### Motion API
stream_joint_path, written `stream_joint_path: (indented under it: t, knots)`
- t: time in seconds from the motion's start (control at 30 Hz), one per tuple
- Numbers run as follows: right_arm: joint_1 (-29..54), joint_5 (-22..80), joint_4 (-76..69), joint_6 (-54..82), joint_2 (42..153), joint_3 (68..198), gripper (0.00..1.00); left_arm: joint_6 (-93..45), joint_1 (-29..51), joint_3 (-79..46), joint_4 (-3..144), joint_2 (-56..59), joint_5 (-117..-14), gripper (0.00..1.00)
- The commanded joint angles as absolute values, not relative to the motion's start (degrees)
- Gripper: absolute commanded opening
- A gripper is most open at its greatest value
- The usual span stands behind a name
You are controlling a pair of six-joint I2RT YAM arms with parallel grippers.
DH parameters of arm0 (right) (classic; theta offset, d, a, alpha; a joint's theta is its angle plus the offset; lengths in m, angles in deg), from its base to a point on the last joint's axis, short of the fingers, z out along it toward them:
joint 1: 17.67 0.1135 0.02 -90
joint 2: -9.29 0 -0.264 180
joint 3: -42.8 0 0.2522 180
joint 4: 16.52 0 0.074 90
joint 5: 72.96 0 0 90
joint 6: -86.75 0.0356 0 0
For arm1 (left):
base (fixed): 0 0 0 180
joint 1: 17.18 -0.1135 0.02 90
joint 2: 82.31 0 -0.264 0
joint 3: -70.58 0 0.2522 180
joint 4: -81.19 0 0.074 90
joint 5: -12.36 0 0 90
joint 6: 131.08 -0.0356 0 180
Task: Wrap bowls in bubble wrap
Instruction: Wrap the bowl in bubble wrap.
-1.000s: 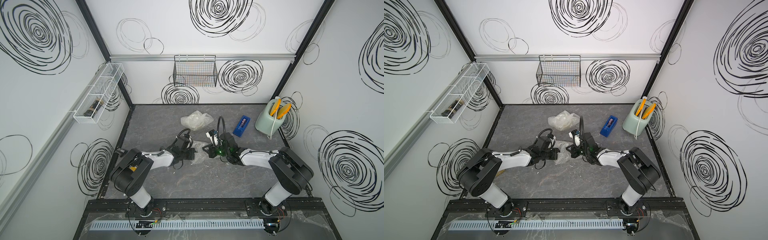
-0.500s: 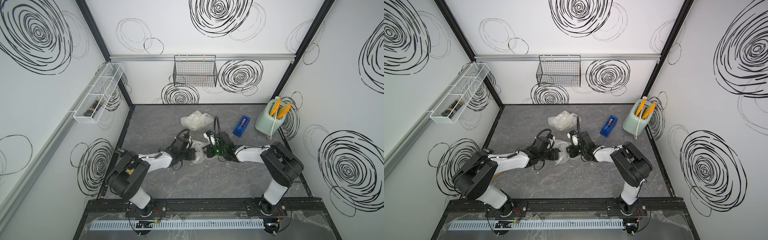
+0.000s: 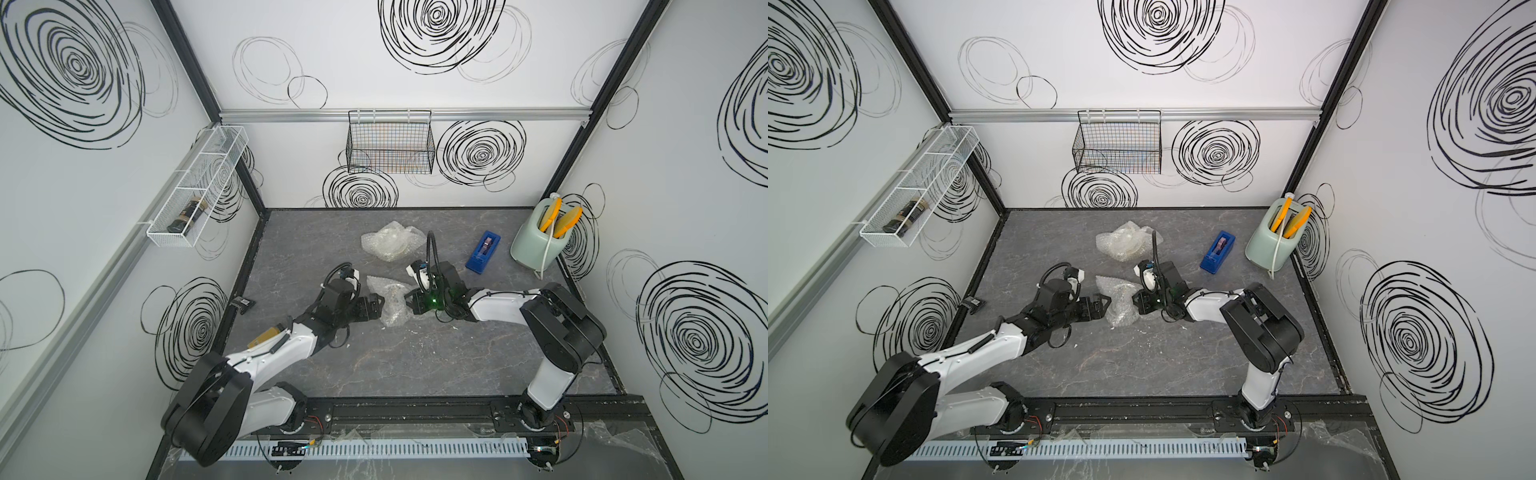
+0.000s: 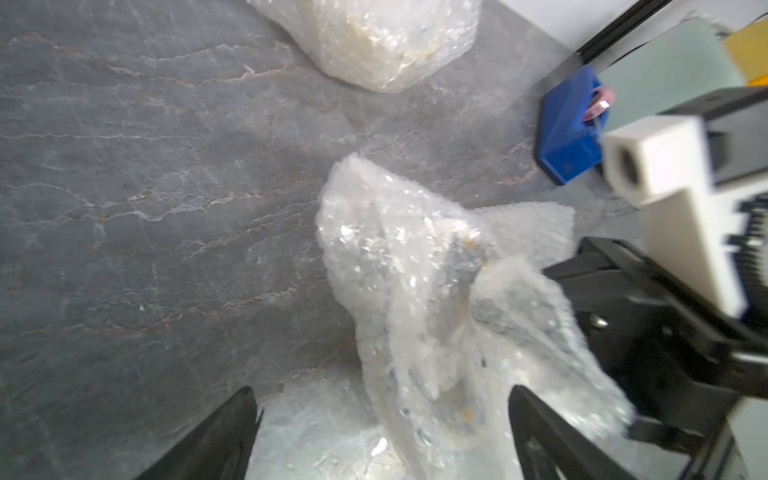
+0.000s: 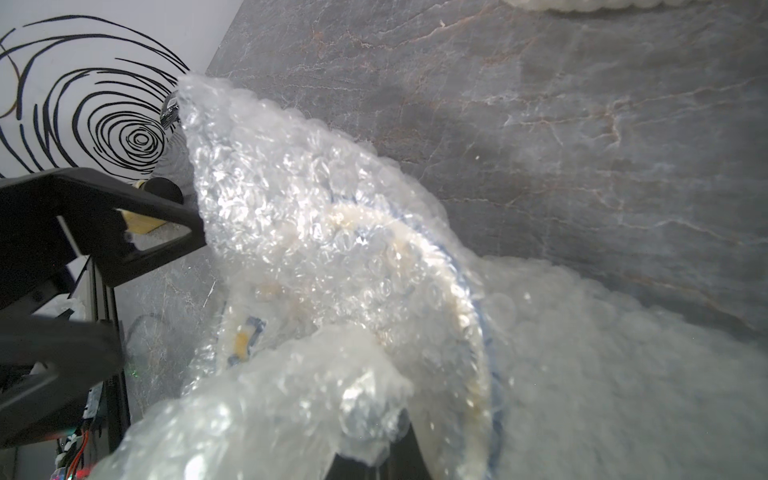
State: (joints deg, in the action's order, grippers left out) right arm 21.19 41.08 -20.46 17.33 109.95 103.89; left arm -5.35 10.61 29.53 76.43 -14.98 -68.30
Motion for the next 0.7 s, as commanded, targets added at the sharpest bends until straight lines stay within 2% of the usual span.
stream_joint_path:
  t: [0.0, 0.13, 0.4, 0.67]
  knots:
    - [21.09, 40.87, -17.58, 17.76, 111.29, 104.75, 0.00, -3.92, 11.29, 31.49, 83.24, -20.00, -61.75, 0.96]
    - [21.07, 41.40, -17.65, 17.57, 111.50, 104.77, 0.00, -7.95, 16.79, 29.01, 79.68, -20.73, -66.47, 0.97]
    - [21.07, 42.01, -17.01, 17.24, 111.76, 104.89, 0.00, -10.00, 22.89, 21.37, 70.85, -10.86, -75.23, 0.96]
    - [21.09, 42.30, -16.38, 17.10, 111.31, 104.90, 0.00, -9.44, 22.09, 17.12, 65.99, -5.00, -83.16, 0.97]
